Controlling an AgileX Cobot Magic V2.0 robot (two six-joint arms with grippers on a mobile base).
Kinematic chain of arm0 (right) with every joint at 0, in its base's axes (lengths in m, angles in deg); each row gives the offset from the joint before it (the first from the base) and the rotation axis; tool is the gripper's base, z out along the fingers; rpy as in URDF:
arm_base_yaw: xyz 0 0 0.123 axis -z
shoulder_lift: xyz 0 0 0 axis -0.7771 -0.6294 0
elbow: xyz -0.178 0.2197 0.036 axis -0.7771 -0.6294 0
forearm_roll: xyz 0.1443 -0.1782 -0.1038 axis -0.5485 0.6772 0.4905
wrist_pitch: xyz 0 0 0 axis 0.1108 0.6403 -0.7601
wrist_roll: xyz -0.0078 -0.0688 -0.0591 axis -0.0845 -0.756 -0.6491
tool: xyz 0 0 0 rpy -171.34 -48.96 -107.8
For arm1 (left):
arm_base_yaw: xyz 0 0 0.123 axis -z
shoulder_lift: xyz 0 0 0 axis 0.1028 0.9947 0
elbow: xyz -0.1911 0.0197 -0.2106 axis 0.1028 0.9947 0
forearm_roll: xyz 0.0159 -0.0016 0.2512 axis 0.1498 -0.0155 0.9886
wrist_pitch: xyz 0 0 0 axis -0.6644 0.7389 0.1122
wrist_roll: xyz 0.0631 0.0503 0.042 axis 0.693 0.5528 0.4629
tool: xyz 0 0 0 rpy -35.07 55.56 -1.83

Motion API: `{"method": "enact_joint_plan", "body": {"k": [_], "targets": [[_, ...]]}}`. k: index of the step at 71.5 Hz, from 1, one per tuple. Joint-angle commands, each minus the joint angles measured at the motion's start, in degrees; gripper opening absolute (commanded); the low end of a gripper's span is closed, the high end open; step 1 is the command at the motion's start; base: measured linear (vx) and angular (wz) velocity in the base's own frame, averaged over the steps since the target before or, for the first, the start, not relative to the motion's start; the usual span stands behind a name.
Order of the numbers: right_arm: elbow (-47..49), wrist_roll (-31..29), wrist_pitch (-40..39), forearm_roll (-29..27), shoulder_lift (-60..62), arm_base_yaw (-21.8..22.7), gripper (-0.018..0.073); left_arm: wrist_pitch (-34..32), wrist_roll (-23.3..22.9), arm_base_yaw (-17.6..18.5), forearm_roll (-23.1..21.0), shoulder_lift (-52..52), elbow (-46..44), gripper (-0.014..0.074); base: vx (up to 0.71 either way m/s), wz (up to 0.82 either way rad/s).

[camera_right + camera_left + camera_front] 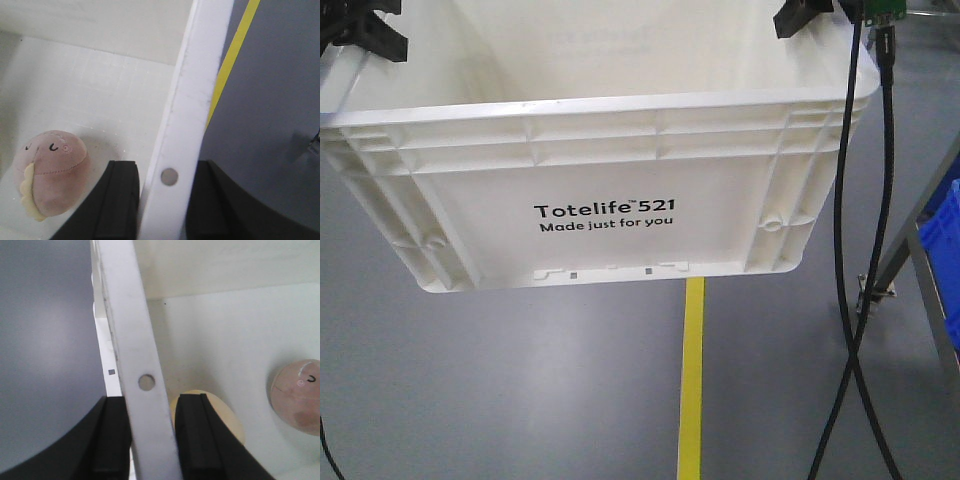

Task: Place moving items into box and shelve
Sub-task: 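Hold the crate with both grippers while the base drives away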

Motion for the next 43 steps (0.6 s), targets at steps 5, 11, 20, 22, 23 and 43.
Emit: {"method": "enact_joint_plan", "body": {"k": [5, 11, 20, 22, 23, 43], "targets": [[2.5, -2.0, -4.3, -9.4, 3.9, -1.4, -0.0011, -7.1, 0.5, 1.5, -12.2, -2.9, -2.7, -0.0017, 0.51, -0.08], [2.5, -2.0, -4.3, -9.4, 3.9, -1.4, -0.0011, -7.1, 0.5, 1.5, -12.2, -2.9, -2.7, -0.0017, 0.50, -0.08], [2.5, -2.0, -4.3, -9.4, 3.9, -1.4, -0.0011, -7.1, 0.5, 1.5, -12.2, -2.9, -2.7, -0.0017, 0.50, -0.07], [2.5, -2.0, -4.3, -9.4, 3.9, -1.4, -0.0011, -7.1, 0.5, 1.5, -12.2, -2.9, -2.7, -0.0017, 0.50, -0.07], [2.5, -2.0, -4.3, -9.4, 3.9, -1.4, -0.0011, -7.1, 0.5, 1.5, -12.2, -2.9, -2.7, -0.0017, 0.51, -0.06], [2.5, -2.0, -4.3, -9.3, 3.9, -1.4, -0.0011, -7.1, 0.5, 1.5, -12.2, -2.9, -2.7, -0.0017, 0.51, -0.06]]}}
